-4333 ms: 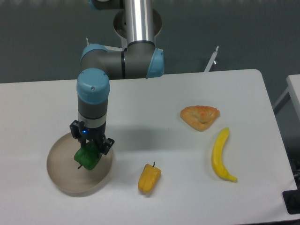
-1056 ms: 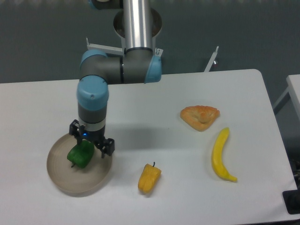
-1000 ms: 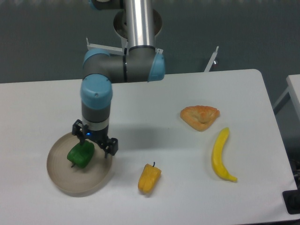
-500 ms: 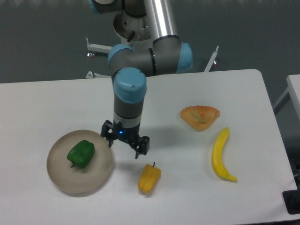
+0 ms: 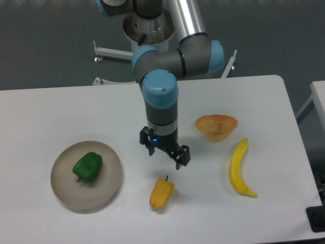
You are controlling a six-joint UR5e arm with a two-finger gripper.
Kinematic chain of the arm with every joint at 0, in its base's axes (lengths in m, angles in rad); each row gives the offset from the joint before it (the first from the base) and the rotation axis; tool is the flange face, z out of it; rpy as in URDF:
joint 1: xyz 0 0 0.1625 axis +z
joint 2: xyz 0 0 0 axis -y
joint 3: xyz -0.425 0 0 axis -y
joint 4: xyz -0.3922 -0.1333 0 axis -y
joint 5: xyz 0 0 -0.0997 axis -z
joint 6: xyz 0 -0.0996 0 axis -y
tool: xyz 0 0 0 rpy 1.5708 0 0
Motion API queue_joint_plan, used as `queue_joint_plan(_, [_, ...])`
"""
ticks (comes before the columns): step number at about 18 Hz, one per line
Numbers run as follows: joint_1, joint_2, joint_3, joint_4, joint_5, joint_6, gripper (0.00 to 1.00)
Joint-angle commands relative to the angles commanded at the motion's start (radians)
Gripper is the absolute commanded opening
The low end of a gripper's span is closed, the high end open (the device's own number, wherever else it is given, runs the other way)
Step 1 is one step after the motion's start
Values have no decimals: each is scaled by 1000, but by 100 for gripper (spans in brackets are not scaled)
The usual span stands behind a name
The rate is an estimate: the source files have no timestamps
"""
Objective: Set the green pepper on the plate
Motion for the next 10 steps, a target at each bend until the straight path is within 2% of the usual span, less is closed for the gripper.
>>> queue_joint_plan(2, [5, 2, 11, -5, 51, 55, 100])
queue_joint_plan(5, [26, 8, 9, -6, 59, 138, 100])
queue_joint_plan(10, [29, 15, 6, -5, 59, 147, 100])
